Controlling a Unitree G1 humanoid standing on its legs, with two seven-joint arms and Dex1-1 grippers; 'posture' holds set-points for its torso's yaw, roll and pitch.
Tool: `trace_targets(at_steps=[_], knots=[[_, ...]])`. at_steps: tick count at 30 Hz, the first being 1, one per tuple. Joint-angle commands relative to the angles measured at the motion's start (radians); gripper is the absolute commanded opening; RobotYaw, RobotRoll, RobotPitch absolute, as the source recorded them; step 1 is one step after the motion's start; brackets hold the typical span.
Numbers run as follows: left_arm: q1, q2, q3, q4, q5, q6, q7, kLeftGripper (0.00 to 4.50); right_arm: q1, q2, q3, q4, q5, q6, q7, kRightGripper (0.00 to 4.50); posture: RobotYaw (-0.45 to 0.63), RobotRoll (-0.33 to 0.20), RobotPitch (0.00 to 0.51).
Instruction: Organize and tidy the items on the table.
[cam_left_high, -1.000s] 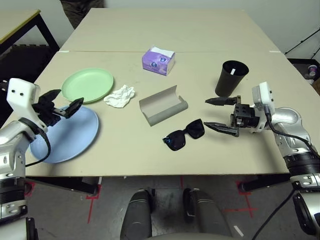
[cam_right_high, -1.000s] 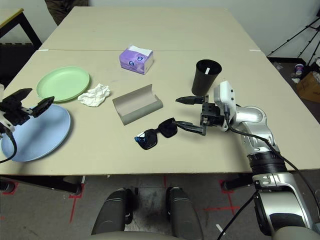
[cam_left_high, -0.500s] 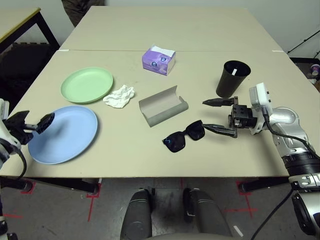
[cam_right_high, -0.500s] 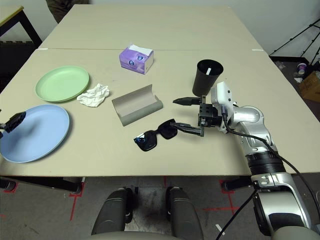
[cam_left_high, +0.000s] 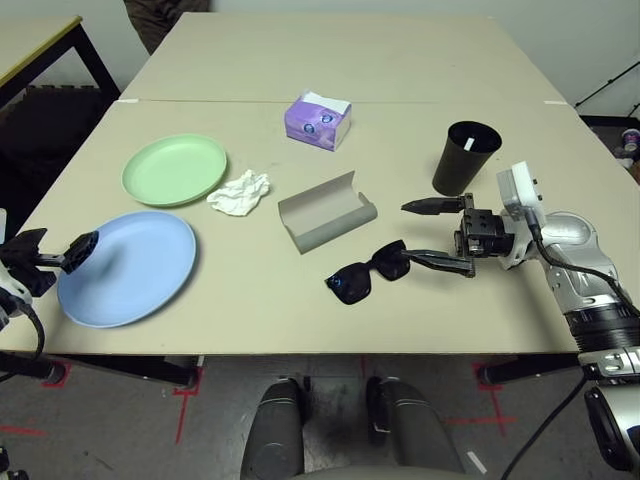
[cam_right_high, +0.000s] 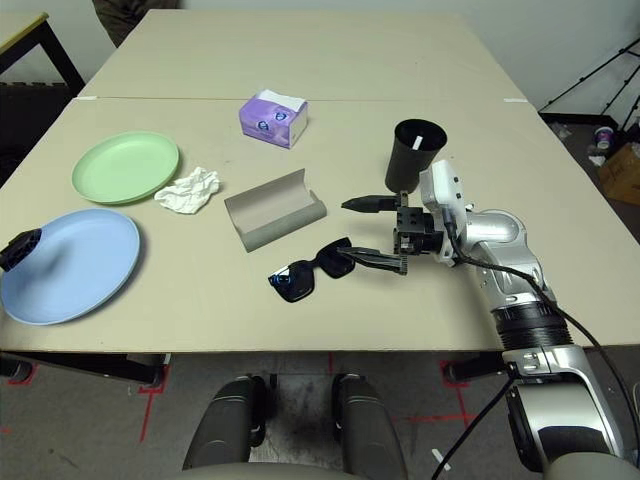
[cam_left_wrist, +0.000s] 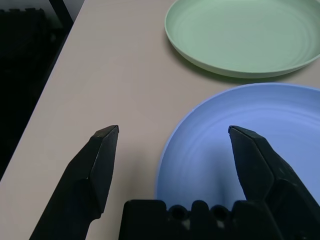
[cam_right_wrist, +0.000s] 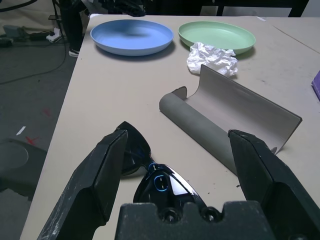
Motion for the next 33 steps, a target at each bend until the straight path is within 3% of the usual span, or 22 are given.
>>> trace_targets(at_steps=[1,5,10,12,16,30,33], knots=[[0.008,0.02,-0.013,0.048,0.025,-0.013,-0.015,4.5,0.016,-0.005,-0.005,-0.027,0.009,0.011,-0.005,4.47,0.04,0.0,0.134],[0.007,0.018,-0.015,0.072,0.024,-0.01,-0.028,4.5,0.022,-0.008,-0.003,-0.043,0.01,0.017,-0.007,4.47,0.03,0.0,0.137],[0.003,0.014,-0.019,0.1,0.019,0.001,-0.041,3.2,0.029,-0.01,-0.004,-0.065,0.012,0.027,-0.011,4.5,0.03,0.0,0.138],[0.0,0.011,-0.023,0.111,0.016,0.012,-0.047,3.37,0.033,-0.01,-0.004,-0.077,0.013,0.032,-0.014,4.5,0.03,0.0,0.139],[-0.009,0.008,-0.027,0.135,0.016,0.021,-0.048,4.48,0.039,-0.011,-0.004,-0.091,0.015,0.036,-0.017,4.5,0.02,0.0,0.139],[-0.02,0.023,-0.027,0.219,0.015,0.037,-0.059,4.48,0.048,-0.013,-0.005,-0.113,0.021,0.037,-0.025,4.5,0.01,0.0,0.142],[-0.024,0.024,-0.029,0.224,0.017,0.037,-0.063,3.86,0.049,-0.014,-0.006,-0.114,0.021,0.036,-0.025,4.5,0.01,0.0,0.141]])
